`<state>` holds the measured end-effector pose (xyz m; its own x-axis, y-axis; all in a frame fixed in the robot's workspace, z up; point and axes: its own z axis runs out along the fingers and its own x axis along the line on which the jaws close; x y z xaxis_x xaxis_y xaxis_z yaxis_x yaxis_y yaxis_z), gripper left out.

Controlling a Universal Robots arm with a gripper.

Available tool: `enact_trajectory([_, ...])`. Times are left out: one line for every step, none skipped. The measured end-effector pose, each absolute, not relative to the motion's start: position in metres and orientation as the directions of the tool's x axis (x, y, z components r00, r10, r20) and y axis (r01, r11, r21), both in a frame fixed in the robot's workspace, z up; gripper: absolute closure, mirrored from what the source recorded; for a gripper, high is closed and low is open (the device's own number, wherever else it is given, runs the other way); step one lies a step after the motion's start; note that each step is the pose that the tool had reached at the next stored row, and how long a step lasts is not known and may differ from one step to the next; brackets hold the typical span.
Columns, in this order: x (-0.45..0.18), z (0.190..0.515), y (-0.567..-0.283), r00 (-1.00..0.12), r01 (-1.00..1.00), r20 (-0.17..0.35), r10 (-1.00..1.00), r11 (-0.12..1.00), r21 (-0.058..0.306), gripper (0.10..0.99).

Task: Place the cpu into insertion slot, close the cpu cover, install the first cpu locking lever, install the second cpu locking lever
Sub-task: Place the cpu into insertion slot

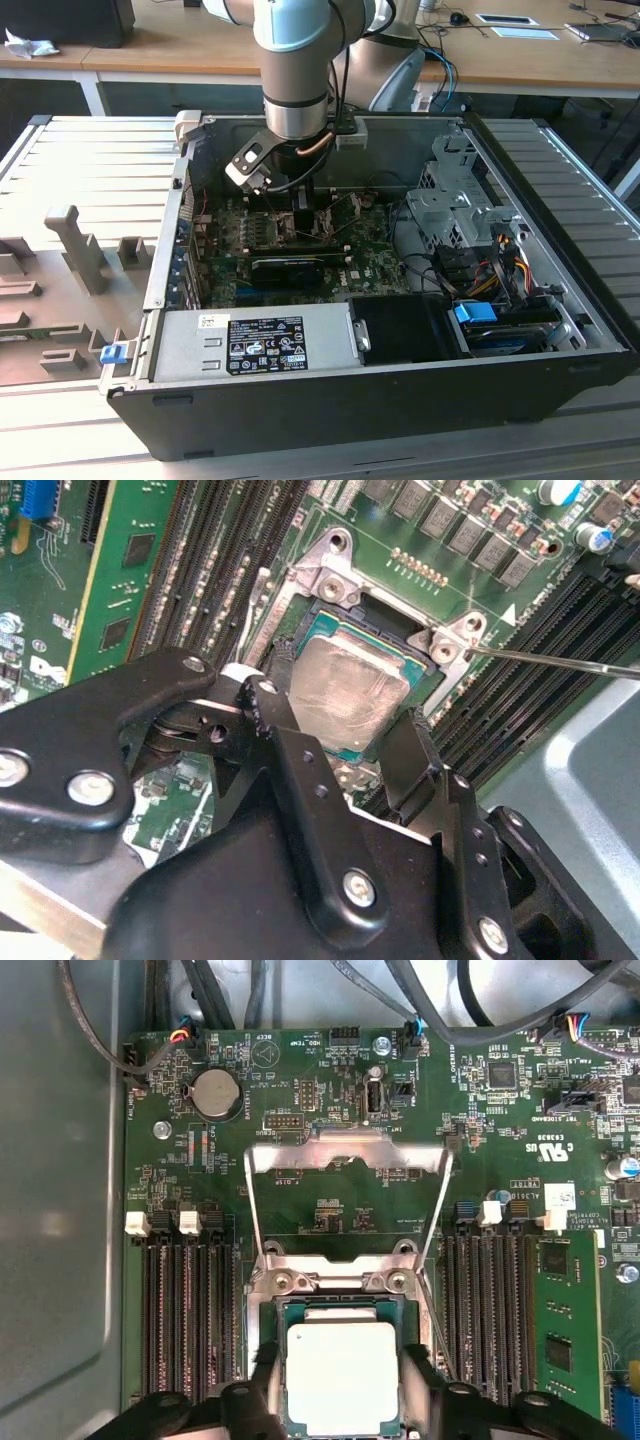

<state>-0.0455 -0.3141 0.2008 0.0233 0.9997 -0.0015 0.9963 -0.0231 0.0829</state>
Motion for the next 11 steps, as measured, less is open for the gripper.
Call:
enact_trajectory([-0.046,0.201,-0.314,0.023,0.996,-0.001,1.000,-0.023,0.083,0.478])
enact_trajectory([-0.046,0.201,-0.314,0.024,0.996,-0.001,1.000,-0.024,0.083,0.478])
enact_trajectory([-0.046,0.201,-0.314,0.026,0.996,-0.001,1.000,-0.025,0.083,0.478])
enact_trajectory([-0.045,0.200,-0.314,0.029,0.996,-0.002,1.000,-0.028,0.083,0.478])
enact_trajectory([-0.045,0.200,-0.314,0.036,0.996,-0.005,0.999,-0.036,0.083,0.478])
enact_trajectory([-0.045,0.200,-0.314,0.049,0.995,-0.006,0.999,-0.048,0.083,0.478])
enact_trajectory([-0.045,0.199,-0.314,0.062,0.995,-0.005,0.998,-0.061,0.083,0.478])
enact_trajectory([-0.045,0.205,-0.314,0.062,0.995,-0.005,0.998,-0.061,0.083,0.478])
enact_trajectory([-0.045,0.209,-0.314,0.062,0.995,-0.005,0.998,-0.061,0.082,0.478])
enact_trajectory([-0.045,0.211,-0.314,0.062,0.995,-0.006,0.998,-0.061,0.082,0.478])
enact_trajectory([-0.045,0.211,-0.314,0.062,0.995,-0.006,0.998,-0.061,0.082,0.478])
